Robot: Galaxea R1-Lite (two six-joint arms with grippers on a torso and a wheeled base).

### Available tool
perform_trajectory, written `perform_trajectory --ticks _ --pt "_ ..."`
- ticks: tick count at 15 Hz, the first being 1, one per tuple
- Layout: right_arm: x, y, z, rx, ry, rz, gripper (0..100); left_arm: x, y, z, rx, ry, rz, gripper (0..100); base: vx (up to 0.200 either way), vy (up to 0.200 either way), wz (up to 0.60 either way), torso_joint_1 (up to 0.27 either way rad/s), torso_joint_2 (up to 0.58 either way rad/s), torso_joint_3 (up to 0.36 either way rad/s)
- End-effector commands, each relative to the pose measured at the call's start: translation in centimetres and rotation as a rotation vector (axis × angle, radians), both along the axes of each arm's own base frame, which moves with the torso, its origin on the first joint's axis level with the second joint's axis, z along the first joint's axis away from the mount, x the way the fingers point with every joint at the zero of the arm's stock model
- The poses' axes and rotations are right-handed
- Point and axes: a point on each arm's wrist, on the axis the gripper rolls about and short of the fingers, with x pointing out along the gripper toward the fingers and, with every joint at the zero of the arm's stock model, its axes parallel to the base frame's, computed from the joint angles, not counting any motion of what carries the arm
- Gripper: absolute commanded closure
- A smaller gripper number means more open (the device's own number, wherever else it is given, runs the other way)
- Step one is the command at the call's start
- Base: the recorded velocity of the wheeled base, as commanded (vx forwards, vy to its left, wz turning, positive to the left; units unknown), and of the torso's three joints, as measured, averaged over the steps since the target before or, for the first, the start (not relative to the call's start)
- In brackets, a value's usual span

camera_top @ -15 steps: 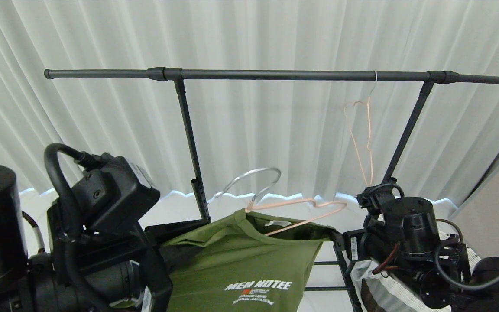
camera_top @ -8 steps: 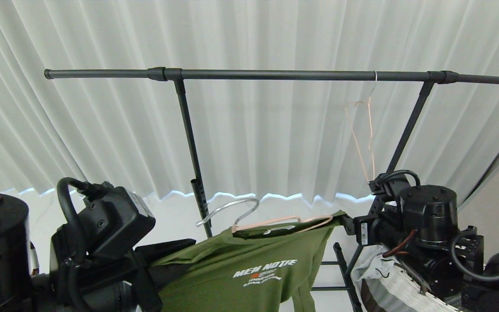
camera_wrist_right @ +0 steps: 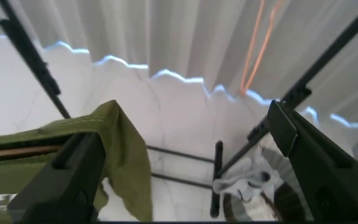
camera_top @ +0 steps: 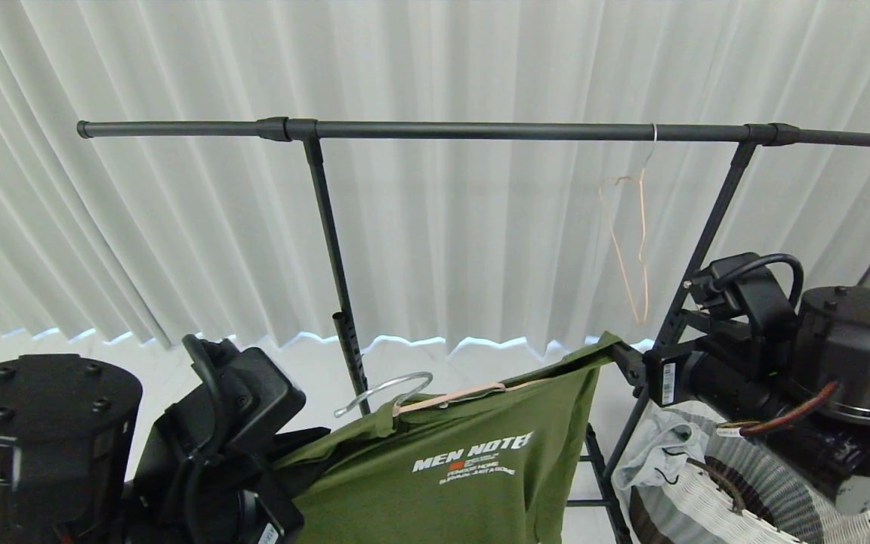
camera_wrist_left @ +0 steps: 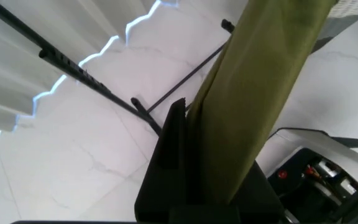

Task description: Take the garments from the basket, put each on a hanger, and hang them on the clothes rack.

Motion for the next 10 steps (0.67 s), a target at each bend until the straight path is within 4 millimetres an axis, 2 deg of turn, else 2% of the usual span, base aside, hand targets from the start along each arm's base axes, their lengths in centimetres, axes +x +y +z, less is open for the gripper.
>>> perform_trajectory --ticks 1,4,7,10 --pt "-1.5 0.2 1.2 0.026 -0.040 0.052 0 0.3 -0.3 -0.4 0.012 0.017 0.000 100 0.000 0.000 0.00 0.000 0.00 0.000" --pt "-3.7 1.2 1.2 -0.019 -0.054 0.166 0 0.4 -0.4 0.1 -0.024 0.012 0.013 100 0.000 0.000 0.00 0.000 0.00 0.000" --pt "-5.2 0.1 0.3 -0.099 -0.058 0.290 0 0.2 -0.5 1.2 -0.117 0.002 0.009 100 0.000 0.000 0.00 0.000 0.00 0.000" --pt "-5.7 -0.3 0.5 -0.131 -0.059 0.343 0 0.1 -0.6 1.5 -0.151 -0.001 -0.036 100 0.000 0.000 0.00 0.000 0.00 0.000"
